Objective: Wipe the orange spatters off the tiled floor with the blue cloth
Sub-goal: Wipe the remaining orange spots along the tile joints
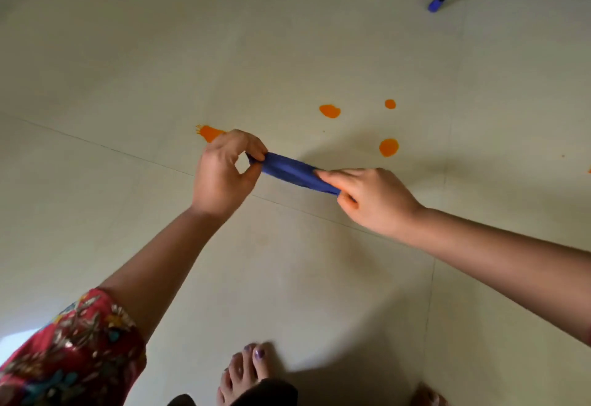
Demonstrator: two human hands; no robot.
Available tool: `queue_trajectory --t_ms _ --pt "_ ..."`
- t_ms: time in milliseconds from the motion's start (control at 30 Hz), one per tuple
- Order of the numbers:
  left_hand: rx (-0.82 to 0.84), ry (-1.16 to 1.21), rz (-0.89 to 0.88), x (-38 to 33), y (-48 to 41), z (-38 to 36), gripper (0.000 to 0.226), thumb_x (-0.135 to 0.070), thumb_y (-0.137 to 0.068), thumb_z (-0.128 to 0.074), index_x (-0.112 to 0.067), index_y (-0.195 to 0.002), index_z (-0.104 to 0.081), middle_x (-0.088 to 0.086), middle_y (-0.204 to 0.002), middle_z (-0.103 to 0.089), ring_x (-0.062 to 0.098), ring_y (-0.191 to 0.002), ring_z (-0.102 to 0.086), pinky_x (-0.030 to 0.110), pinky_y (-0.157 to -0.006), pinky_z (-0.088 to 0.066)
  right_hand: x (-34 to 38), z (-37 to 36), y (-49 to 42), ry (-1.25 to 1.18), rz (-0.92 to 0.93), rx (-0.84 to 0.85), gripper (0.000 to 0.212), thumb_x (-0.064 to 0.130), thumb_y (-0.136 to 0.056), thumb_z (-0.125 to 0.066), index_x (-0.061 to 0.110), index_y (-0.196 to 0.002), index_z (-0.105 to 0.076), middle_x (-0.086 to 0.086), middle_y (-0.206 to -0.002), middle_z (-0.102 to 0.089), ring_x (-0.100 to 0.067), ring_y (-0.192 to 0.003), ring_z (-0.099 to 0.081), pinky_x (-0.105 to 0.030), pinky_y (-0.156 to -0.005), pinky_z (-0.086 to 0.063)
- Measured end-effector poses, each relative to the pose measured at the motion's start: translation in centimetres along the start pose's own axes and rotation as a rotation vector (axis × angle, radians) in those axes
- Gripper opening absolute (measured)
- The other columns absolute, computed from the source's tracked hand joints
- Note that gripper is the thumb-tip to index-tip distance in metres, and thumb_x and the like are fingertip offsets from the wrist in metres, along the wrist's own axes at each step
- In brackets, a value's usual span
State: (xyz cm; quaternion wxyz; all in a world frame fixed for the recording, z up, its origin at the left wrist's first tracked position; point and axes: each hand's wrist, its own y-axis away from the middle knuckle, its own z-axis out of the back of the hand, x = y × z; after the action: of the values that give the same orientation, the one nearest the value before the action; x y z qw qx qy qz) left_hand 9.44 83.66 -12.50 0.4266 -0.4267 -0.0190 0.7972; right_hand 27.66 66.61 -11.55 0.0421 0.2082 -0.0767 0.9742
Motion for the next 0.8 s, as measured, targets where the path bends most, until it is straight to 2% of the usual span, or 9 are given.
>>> queue_trajectory --t_ms 100,167,267,367,400,500,633,700,800 --pt "0.117 -0.229 -0.06 4.3 1.9 1.8 0.03 0.012 -0.066 -0.062 -0.014 -0.082 -0.059 -0.002 -0.096 -0.067 0.024 -0.095 -0.062 0.042 -0.089 -0.045 1.5 -2.1 -0.7 -0.025 0.111 0.327 0.051 0.037 -0.09 -0.04 0.026 -0.139 -0.052 0.008 -0.133 -0.061 -0.017 -0.115 -0.062 -0.037 -0.083 -0.056" --pt "0.187 -0.316 0.054 7.1 4.4 2.2 0.038 0.01 -0.068 -0.062 -0.017 -0.095 -0.058 -0.001 -0.116 -0.063 0.024 -0.115 -0.056 0.041 -0.099 -0.042 1.6 -4.4 -1.1 0.012 0.167 0.46 0.055 0.048 -0.094 -0.029 0.029 -0.142 -0.047 0.008 -0.14 -0.055 -0.017 -0.126 -0.054 -0.037 -0.094 -0.051" --pt "0.057 -0.293 0.255 10.5 7.0 2.3 0.031 0.003 -0.079 -0.063 -0.014 -0.104 -0.059 0.003 -0.126 -0.059 0.021 -0.119 -0.053 0.033 -0.1 -0.041 1.2 -8.8 -3.3 0.156 0.165 0.376 0.053 0.048 -0.095 -0.029 0.032 -0.142 -0.047 -0.002 -0.149 -0.046 -0.034 -0.135 -0.045 -0.05 -0.104 -0.04" --pt "-0.07 -0.277 0.43 13.0 7.5 1.9 0.026 -0.003 -0.084 -0.06 -0.012 -0.109 -0.061 0.007 -0.126 -0.057 0.026 -0.118 -0.052 0.036 -0.1 -0.042 2.7 -14.0 -5.0 0.235 0.043 0.403 0.059 0.062 -0.093 -0.023 0.045 -0.15 -0.019 0.002 -0.163 -0.011 -0.045 -0.146 -0.01 -0.071 -0.107 -0.017" --pt "-0.074 -0.288 0.453 13.5 7.4 1.7 0.026 -0.004 -0.084 -0.059 -0.011 -0.11 -0.061 0.008 -0.127 -0.056 0.028 -0.119 -0.052 0.039 -0.1 -0.042 3.2 -15.4 -4.8 0.248 0.02 0.403 0.06 0.064 -0.093 -0.022 0.046 -0.151 -0.015 0.004 -0.164 -0.006 -0.045 -0.147 -0.004 -0.075 -0.106 -0.011" --pt "-0.014 -0.372 0.477 15.4 6.8 1.6 0.033 -0.009 -0.085 -0.057 -0.012 -0.118 -0.058 0.007 -0.139 -0.05 0.03 -0.127 -0.046 0.043 -0.104 -0.037 2.5 -17.0 -4.3 0.313 -0.046 0.351 0.057 0.057 -0.097 -0.02 0.042 -0.152 -0.014 0.007 -0.163 -0.008 -0.039 -0.149 -0.007 -0.072 -0.11 -0.011" --pt "0.062 -0.492 0.564 17.6 6.7 1.2 0.049 -0.027 -0.096 -0.038 -0.019 -0.145 -0.037 -0.001 -0.157 -0.027 0.021 -0.146 -0.021 0.041 -0.118 -0.016 1.0 -16.7 -3.3 0.339 -0.181 0.231 0.055 0.047 -0.1 -0.023 0.033 -0.154 -0.02 0.002 -0.163 -0.015 -0.035 -0.149 -0.012 -0.062 -0.115 -0.017" --pt "0.046 -0.497 0.606 17.8 6.8 0.9 0.052 -0.032 -0.098 -0.029 -0.024 -0.149 -0.03 -0.004 -0.159 -0.024 0.017 -0.147 -0.016 0.039 -0.119 -0.012 2.2 -17.1 -2.7 0.314 -0.068 0.228 0.055 0.043 -0.099 -0.029 0.032 -0.152 -0.027 0.0 -0.162 -0.02 -0.036 -0.148 -0.017 -0.061 -0.115 -0.017" --pt "-0.036 -0.467 0.627 18.0 7.0 0.9 0.051 -0.028 -0.097 -0.029 -0.022 -0.148 -0.035 -0.003 -0.157 -0.029 0.017 -0.146 -0.021 0.039 -0.119 -0.016 5.0 -18.9 -5.2 0.268 0.151 0.257 0.055 0.044 -0.097 -0.037 0.038 -0.151 -0.027 0.004 -0.161 -0.02 -0.038 -0.147 -0.016 -0.068 -0.112 -0.013"
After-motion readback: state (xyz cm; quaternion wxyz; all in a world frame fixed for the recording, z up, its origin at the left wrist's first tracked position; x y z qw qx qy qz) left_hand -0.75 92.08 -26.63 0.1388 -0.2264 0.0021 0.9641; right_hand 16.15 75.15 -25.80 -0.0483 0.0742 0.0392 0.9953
